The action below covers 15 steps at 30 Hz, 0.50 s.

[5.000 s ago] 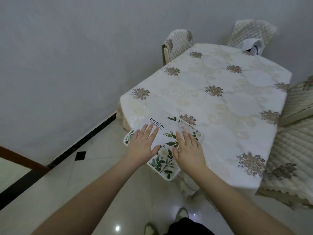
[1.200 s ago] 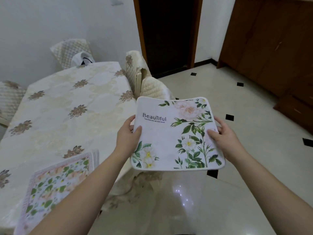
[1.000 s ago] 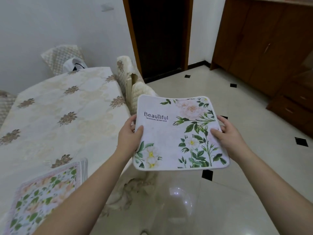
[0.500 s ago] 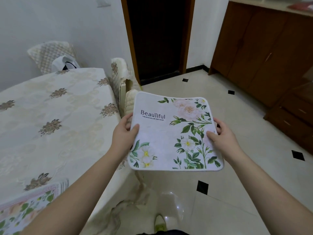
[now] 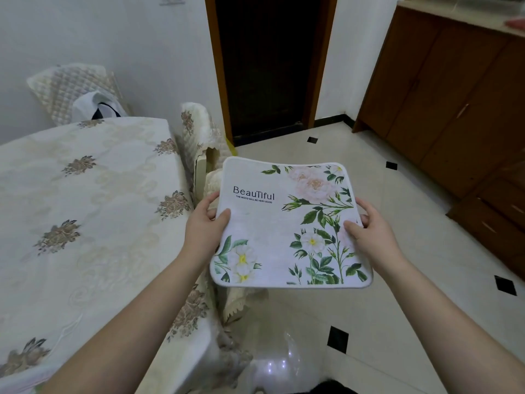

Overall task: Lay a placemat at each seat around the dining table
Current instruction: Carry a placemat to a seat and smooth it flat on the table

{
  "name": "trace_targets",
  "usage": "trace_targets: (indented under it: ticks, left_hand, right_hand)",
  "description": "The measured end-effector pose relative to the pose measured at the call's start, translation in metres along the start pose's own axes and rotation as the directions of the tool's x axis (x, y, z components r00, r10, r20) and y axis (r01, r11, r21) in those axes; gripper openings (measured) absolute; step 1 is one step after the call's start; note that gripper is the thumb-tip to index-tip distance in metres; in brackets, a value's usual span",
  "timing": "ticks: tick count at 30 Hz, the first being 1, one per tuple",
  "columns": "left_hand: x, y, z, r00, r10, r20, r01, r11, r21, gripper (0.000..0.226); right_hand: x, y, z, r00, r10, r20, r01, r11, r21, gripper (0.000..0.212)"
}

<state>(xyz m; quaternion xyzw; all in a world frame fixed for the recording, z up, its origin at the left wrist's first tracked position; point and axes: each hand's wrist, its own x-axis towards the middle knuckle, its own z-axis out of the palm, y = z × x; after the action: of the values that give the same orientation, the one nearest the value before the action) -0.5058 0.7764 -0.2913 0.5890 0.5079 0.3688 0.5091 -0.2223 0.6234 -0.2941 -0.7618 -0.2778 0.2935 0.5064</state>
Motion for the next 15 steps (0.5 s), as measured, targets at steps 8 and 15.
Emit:
trace_targets:
  ticks: [8, 15]
  left_hand:
    - [0.049, 0.005, 0.048, 0.994, -0.054, -0.091, 0.048, 0.997, -0.065, 0.043]
    - [0.085, 0.022, 0.103, 0.967, -0.123, -0.221, 0.122, 0.992, -0.018, 0.043]
  right_hand:
    - [0.098, -0.004, -0.002, 0.997, -0.008, 0.082, 0.008, 1.000, 0.000, 0.061]
    - [0.193, -0.007, -0.020, 0.969, -0.007, 0.248, 0.000, 1.000, 0.031, 0.058]
